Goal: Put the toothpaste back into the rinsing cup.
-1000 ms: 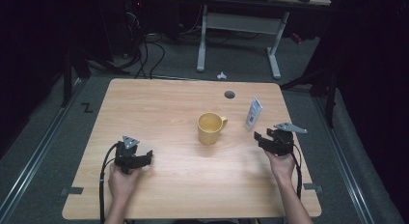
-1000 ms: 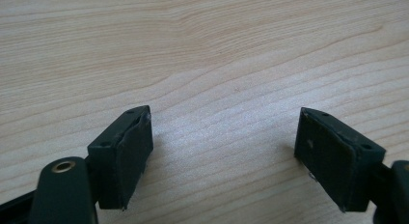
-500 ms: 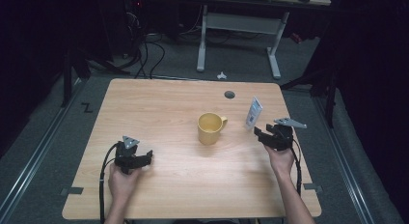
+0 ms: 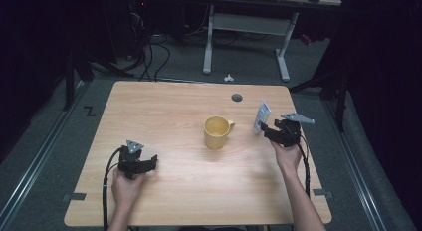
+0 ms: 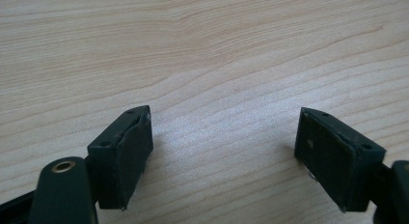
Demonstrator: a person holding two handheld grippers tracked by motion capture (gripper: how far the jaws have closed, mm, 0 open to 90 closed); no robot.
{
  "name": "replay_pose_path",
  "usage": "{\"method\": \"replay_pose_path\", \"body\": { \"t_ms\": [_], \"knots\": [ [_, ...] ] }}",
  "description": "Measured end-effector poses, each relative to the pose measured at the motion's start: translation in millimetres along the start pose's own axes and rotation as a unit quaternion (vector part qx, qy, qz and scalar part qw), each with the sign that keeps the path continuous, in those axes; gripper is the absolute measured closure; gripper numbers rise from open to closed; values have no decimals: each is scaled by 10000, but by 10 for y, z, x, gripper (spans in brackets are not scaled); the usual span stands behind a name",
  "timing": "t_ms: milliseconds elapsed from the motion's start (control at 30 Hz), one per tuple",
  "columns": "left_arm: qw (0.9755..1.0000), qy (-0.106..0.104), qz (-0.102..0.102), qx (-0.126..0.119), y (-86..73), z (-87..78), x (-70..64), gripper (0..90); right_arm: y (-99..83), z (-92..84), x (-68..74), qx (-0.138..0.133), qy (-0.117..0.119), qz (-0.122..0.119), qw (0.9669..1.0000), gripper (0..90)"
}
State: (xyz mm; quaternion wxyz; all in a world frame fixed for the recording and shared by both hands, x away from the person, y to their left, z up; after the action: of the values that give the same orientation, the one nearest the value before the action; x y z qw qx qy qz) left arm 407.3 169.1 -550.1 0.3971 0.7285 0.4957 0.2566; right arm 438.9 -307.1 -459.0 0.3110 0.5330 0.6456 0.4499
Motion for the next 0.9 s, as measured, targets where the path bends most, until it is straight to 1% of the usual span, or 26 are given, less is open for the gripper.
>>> {"method": "replay_pose_path", "body": {
  "t_ms": [67,233,367,400,433,500,633,733,900],
  "knots": [
    [10000,-1,-1,-1,0,0,0,215,25,44,0,52,-7,-33,10000,383],
    [10000,-1,0,1,0,0,0,215,69,136,2,139,-13,9,9999,396],
    [10000,-1,-1,1,0,0,0,215,109,204,9,95,-20,33,9999,422],
    [10000,1,1,1,0,-1,0,215,116,229,10,106,-20,23,9999,425],
    [10000,1,6,7,0,0,-2,215,120,244,17,148,-23,62,9999,431],
    [10000,-3,12,17,1,-1,-3,215,136,296,19,172,-59,34,9998,446],
    [10000,-2,8,13,0,-1,-2,215,157,365,10,125,-89,127,9998,481],
    [10000,-1,10,14,0,-1,-2,214,165,428,0,163,-111,165,9997,498],
    [10000,-1,4,6,0,-1,-1,214,202,485,-3,129,-143,163,9997,536]
  ]
}}
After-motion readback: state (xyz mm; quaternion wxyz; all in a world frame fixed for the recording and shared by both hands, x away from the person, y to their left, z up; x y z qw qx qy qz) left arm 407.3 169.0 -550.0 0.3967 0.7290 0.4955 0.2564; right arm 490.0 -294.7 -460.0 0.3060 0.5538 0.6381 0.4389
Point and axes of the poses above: each handheld gripper's, and its own axes: z roughly forward along the jaws, y roughly out of its top, x roughly to its left, the point moved 2 cm from there along z, roughly forward along the jaws, and after that the axes turned 9 degrees about -x, right-handed, at the moved point
